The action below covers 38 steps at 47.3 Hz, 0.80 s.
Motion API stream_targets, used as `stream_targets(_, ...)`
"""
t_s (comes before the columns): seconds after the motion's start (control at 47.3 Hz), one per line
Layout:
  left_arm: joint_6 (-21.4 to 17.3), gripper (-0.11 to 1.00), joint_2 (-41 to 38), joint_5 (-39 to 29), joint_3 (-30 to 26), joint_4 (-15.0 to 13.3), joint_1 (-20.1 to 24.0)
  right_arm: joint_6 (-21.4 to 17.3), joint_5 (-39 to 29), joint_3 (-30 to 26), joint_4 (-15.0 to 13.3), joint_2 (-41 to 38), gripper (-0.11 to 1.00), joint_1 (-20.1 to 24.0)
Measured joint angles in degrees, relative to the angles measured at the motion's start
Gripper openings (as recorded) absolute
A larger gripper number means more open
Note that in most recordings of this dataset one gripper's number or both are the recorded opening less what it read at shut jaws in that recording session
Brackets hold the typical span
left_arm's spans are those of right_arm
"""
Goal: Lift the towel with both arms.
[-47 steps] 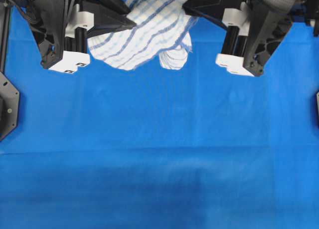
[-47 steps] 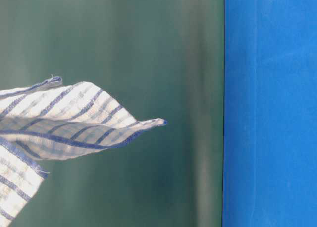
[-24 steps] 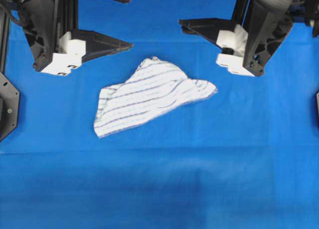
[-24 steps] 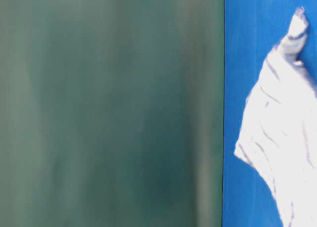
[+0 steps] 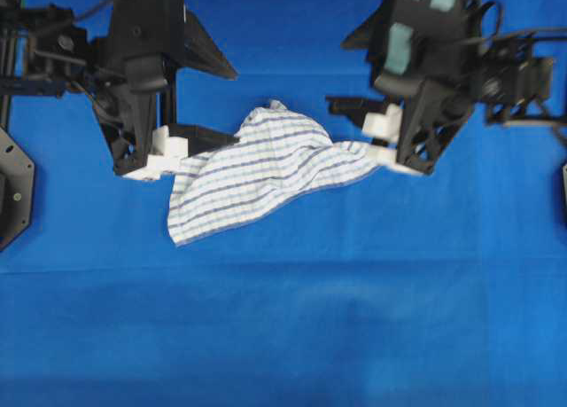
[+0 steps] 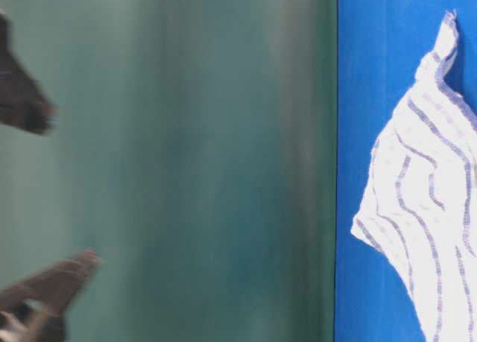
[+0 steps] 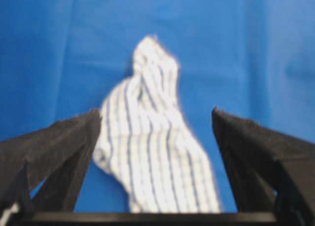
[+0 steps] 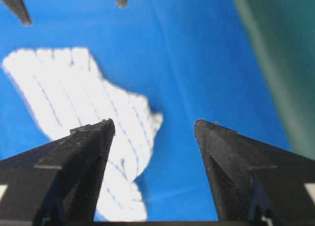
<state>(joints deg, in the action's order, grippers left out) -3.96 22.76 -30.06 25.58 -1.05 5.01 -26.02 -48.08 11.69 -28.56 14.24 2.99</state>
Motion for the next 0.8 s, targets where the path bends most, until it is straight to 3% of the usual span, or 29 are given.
stream_targets(0.423, 0.0, 0.89, -1.0, 14.3, 14.9, -0.1, -0.3, -6.0, 17.1, 16.9, 0.0, -2.8, 0.66, -1.4)
stream_targets(0.803, 0.1, 0.89, -8.0, 26.3, 22.6, -0.1, -1.0, -7.2, 28.7, 23.8, 0.0, -9.1, 0.66, -4.0)
